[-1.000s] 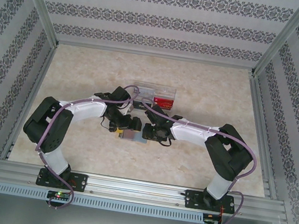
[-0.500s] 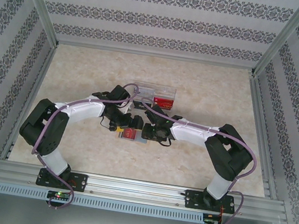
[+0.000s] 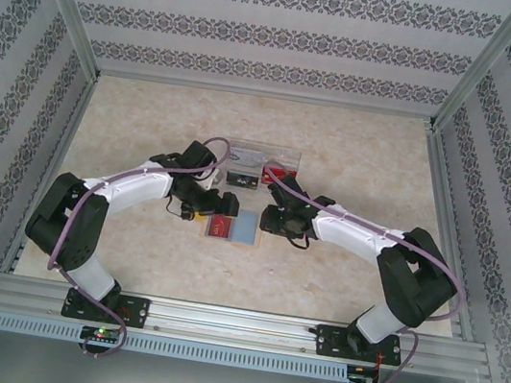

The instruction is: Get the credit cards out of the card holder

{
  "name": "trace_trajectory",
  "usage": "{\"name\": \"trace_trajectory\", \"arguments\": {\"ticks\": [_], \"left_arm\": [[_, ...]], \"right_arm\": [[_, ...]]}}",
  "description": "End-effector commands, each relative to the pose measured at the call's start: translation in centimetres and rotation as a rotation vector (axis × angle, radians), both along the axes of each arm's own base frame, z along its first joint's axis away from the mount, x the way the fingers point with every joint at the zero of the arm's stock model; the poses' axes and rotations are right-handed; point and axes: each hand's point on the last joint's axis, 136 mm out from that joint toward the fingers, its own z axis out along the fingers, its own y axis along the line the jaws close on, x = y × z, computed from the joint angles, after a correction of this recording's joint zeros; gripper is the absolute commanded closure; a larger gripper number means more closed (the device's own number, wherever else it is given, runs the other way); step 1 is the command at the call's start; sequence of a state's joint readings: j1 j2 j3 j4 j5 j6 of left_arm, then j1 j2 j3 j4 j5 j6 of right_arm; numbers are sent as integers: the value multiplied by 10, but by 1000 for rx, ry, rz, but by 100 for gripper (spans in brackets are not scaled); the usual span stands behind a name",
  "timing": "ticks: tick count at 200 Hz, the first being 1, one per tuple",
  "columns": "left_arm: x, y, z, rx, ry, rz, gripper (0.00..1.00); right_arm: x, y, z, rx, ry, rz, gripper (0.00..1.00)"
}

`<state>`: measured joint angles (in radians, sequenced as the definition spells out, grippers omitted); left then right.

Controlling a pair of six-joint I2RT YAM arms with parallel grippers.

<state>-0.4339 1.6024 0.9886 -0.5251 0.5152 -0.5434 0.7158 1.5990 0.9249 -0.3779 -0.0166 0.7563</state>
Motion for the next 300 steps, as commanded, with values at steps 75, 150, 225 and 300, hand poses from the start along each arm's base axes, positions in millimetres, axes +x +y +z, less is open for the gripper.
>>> {"name": "trace_trajectory", "arguments": {"ticks": [75, 150, 225, 300], "left_arm": [[-7, 29, -36, 100, 63, 44, 67], [-12, 31, -55, 114, 116, 63, 78], [-15, 32, -60, 122, 136, 66, 79], [-17, 30, -60, 113, 142, 60, 84]], "right_arm": [[3, 85, 10, 261, 70, 91, 76], [1, 106, -6, 338, 158, 79, 80], [-3, 111, -20, 357, 218, 58, 80], [-3, 113, -21, 370, 222, 58, 81]]}}
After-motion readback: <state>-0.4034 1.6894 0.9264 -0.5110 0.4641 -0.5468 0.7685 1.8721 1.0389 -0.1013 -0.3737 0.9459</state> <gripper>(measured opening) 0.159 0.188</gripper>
